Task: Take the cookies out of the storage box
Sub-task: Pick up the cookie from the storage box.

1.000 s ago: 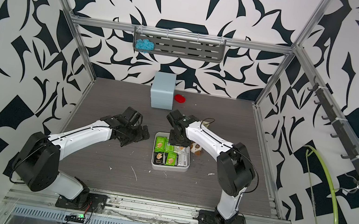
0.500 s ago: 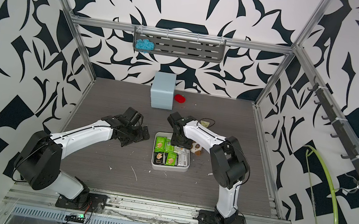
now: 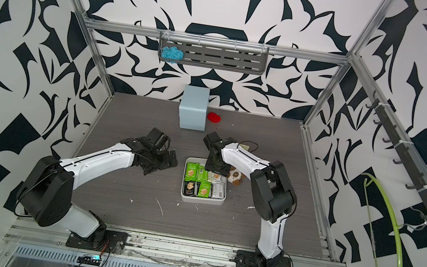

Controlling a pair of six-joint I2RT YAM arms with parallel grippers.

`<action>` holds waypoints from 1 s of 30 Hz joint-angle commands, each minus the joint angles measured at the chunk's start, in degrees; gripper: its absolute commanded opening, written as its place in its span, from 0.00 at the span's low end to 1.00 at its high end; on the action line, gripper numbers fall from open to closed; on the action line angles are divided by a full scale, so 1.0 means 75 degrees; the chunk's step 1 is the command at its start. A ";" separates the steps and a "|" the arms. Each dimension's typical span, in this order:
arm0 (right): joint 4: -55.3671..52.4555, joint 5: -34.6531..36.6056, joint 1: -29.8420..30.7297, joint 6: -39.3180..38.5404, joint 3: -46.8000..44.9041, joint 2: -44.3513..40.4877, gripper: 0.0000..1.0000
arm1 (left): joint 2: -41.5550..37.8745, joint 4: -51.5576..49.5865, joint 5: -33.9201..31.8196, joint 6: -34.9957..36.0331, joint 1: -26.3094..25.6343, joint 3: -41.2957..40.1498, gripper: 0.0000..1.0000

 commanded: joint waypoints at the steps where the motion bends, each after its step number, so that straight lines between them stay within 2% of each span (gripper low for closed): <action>1: -0.0026 0.0018 -0.0043 -0.0048 -0.0036 0.0008 0.60 | -0.0198 -0.0290 -0.0105 0.0101 -0.0004 0.0032 0.99; 9: 0.0035 0.0037 -0.0035 -0.0110 -0.0048 -0.0032 0.46 | -0.0261 -0.0299 -0.0154 0.0070 -0.0005 0.0011 0.99; 13: 0.0000 0.0053 -0.0038 -0.0175 -0.0002 -0.0203 0.43 | -0.0289 -0.0288 -0.0151 0.0047 -0.0004 -0.0008 0.99; 20: -0.0094 -0.0397 -0.0031 -0.0353 0.0151 -0.0647 0.41 | -0.0216 -0.0225 -0.0083 -0.0004 -0.0006 0.0050 0.99; 27: 0.0350 -0.1149 -0.0020 -0.0425 -0.0321 -0.1377 0.40 | 0.0210 -0.0139 0.0098 -0.0091 -0.0015 0.0398 0.99; 30: 0.0431 -0.1072 -0.0075 -0.0589 -0.0480 -0.1730 0.40 | 0.0367 -0.0134 0.0128 -0.0111 -0.0038 0.0649 0.99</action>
